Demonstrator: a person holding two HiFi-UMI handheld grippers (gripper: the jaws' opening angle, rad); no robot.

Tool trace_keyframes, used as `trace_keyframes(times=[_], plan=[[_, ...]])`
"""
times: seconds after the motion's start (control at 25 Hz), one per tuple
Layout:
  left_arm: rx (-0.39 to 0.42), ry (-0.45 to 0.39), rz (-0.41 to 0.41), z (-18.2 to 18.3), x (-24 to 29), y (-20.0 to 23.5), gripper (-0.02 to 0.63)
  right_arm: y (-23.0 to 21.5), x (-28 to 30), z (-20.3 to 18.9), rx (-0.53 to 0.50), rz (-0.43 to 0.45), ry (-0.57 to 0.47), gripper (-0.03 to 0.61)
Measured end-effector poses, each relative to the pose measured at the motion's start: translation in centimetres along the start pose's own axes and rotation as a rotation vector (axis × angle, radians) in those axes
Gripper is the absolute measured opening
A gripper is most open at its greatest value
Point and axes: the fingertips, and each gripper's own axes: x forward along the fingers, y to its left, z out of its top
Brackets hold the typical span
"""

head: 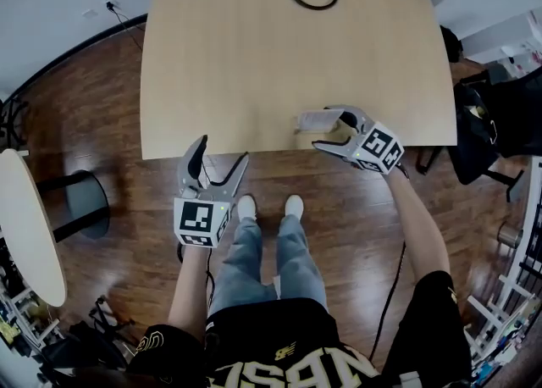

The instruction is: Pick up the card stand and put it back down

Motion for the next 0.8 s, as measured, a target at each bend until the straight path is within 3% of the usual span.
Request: trace_keyframes(times=[0.12, 0.2, 0.28, 0.52, 0.8], plan=[[-0.013, -0.001, 0.018, -0.1, -0.6, 1.0, 0.37, -0.2, 1.9, 0.0, -0.035, -0.02, 0.054, 0.289], [-0.017, -0.005, 0.025, 0.0, -0.7, 1.5, 0.37, -0.6, 2.4, 0.1, -0.06, -0.035, 0.077, 0.167], [-0.02, -0.011, 0.029, 0.2, -0.7, 2.0, 0.37, -0.4, 2.9, 0.3, -0.077, -0.029, 0.096, 0.13], [-0.035, -0.036, 0.03, 1.6, -1.5, 2.0, 0.37, 0.9, 1.9, 3.3, -0.068, -0.031, 0.045, 0.114], [0.041, -0.162, 0.067, 9.6, -3.3, 2.1, 0.336, 1.4, -4.6, 16.1, -0.123, -0.187, -0.13, 0.113]])
